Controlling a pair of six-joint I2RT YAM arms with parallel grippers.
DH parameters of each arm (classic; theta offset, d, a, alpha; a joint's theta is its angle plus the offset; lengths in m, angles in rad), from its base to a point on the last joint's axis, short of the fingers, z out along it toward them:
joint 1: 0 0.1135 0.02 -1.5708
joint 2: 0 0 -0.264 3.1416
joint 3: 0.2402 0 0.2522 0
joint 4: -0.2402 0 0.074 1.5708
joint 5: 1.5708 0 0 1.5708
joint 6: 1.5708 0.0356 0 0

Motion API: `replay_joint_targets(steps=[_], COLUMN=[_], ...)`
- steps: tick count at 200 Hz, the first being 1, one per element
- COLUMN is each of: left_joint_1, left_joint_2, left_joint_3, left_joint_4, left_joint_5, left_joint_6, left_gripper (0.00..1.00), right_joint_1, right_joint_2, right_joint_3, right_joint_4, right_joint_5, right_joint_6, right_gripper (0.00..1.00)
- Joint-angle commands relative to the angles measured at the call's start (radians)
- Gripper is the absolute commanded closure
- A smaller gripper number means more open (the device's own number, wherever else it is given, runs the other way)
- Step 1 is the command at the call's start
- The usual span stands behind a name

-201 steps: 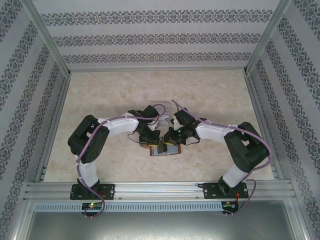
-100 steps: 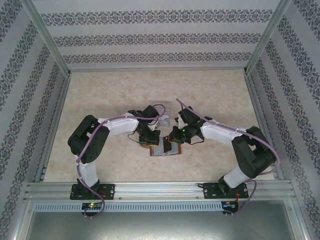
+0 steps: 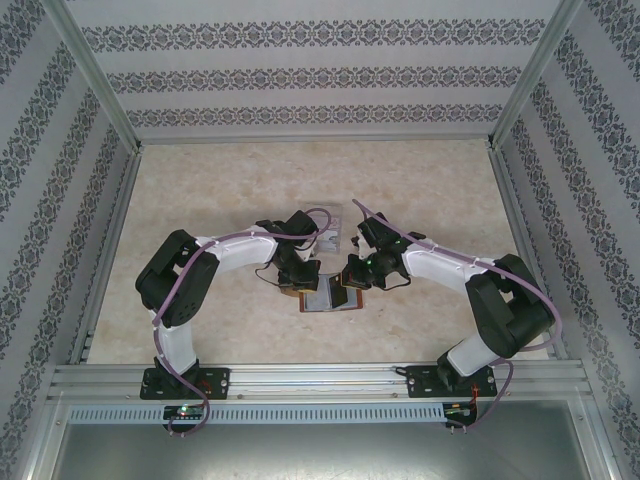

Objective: Take the credit cards out of the card holder

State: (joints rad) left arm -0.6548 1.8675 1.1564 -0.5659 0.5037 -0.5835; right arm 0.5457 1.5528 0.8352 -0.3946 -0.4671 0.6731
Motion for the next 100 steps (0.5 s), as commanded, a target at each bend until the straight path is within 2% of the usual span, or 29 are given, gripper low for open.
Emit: replay_joint_targets(steps=[1,100], left_joint_1=[-0.008,-0.008], left_joint_2=[-0.013,-0.065], left_joint_3=[-0.014,-0.055], left_joint_4=[-0.037,-0.029], left_joint_5=[-0.041,-0.041], left_joint_6=[-0.001,-0.01], left_gripper=[0.97,0.97], right_joint_1=[0.002,0.064], right_joint_2=[-0.013,0.053], right_joint_3=[0.015,0.086], right_joint_4=[-0.051,-0.032], right_joint_5=[0.045,0.027], right_joint_6=[-0.02,-0.028], right_gripper=[0.93,0.95])
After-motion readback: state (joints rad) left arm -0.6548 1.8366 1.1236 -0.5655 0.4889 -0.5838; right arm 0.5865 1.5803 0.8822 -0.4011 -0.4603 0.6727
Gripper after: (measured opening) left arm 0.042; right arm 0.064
